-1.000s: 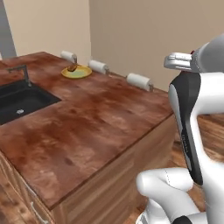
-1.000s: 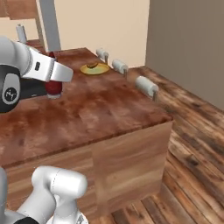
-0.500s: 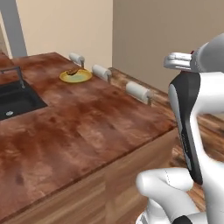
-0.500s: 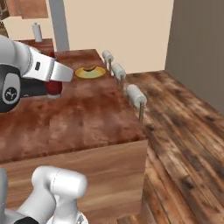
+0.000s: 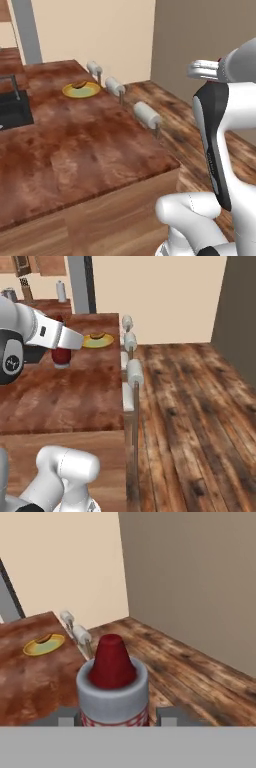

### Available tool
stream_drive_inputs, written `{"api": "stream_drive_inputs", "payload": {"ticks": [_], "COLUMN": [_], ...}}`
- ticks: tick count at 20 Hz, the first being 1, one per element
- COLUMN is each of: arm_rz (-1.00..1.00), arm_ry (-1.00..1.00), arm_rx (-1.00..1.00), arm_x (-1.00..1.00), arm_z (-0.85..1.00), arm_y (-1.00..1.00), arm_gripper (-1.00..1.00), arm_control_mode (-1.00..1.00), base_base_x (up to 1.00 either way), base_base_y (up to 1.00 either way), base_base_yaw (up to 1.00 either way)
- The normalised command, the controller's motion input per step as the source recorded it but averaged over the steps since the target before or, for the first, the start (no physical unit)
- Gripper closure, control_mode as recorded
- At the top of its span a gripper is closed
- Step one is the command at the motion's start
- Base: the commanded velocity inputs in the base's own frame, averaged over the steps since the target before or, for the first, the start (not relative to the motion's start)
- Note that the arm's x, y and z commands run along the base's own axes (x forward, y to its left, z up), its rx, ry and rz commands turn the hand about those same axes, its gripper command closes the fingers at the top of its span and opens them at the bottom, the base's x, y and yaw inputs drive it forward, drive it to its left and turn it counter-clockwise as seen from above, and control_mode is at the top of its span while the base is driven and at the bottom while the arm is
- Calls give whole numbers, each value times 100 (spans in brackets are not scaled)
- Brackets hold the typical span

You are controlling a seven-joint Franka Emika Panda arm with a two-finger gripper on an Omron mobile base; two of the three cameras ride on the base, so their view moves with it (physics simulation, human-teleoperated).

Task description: Move the hot dog bun to the plate on the dining table and place the condiment next to that plate. Then navigate to the fridge and take the sausage and place it on the plate as well.

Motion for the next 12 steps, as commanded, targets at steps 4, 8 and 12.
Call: {"api": "stream_drive_inputs", "payload": {"ticks": [4,8,12], "arm_rz": [0,0,0], "arm_ry": [0,0,0], "arm_rx": [0,0,0], "arm_x": [0,0,0], "arm_z": [0,0,0], "arm_y": [0,0,0], "arm_gripper": [100,100,100], "arm_control_mode": [100,100,100], "base_base_x": [23,23,34], "base_base_y": [-100,-100,-100], "base_base_yaw": [36,37,43]}}
